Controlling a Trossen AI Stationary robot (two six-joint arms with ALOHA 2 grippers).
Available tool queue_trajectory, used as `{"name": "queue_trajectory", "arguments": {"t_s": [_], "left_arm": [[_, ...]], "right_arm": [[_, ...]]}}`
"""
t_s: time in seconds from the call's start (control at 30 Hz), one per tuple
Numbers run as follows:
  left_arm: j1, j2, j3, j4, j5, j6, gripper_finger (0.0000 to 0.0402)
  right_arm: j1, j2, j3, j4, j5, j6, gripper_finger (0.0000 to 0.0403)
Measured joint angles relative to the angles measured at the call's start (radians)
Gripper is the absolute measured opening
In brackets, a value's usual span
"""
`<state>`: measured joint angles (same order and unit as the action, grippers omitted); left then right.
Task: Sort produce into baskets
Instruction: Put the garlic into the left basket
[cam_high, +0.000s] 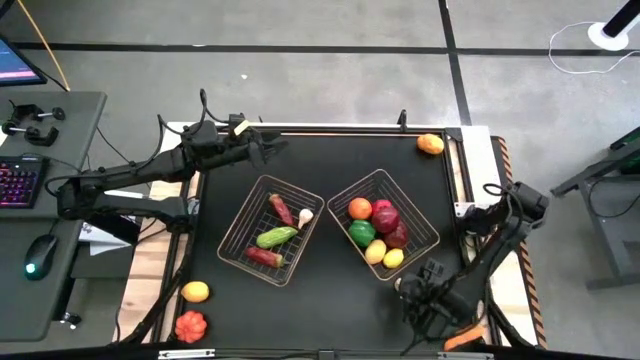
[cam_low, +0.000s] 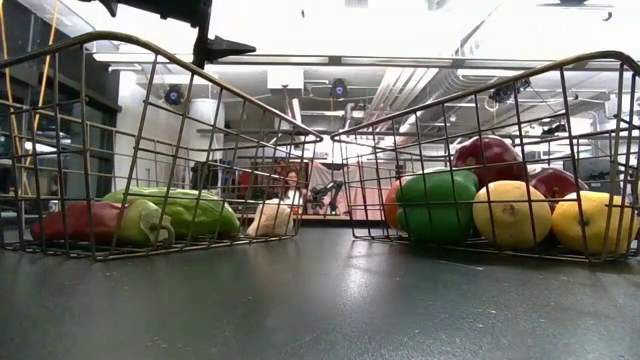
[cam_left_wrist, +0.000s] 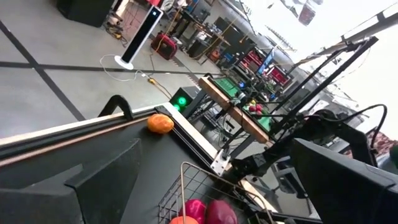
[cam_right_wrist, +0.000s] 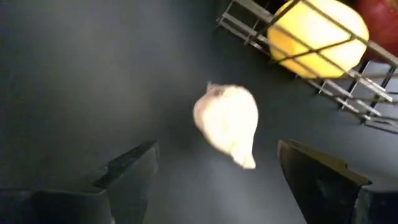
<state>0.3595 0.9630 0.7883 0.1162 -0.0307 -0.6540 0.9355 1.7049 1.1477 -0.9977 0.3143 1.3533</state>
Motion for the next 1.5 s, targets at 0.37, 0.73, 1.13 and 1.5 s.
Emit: {"name": "queue_trajectory", "arguments": {"t_s": [0.37, 0.73, 1.13, 1.5], "left_arm": [[0.000, 0.000, 0.001, -0.046, 0.135, 0.155, 0.0398], [0.000, 0.000, 0.001, -0.077, 0.152, 0.188, 0.0398], [0.001, 0.000, 0.001, -0.064, 0.132, 0.184, 0.0398], [0.002, 0.000, 0.000, -0.066, 0.096, 0.139, 0.0398]], "right_arm": [[-0.095, 0.076, 0.000, 0.097, -0.090, -0.083, 0.0321], [-0.137, 0.102, 0.004, 0.091, -0.145, -0.120, 0.0321], [-0.124, 0.092, 0.015, 0.064, -0.265, -0.150, 0.0321], [-0.022, -0.076, 0.057, -0.042, -0.110, 0.013, 0.0321]]}}
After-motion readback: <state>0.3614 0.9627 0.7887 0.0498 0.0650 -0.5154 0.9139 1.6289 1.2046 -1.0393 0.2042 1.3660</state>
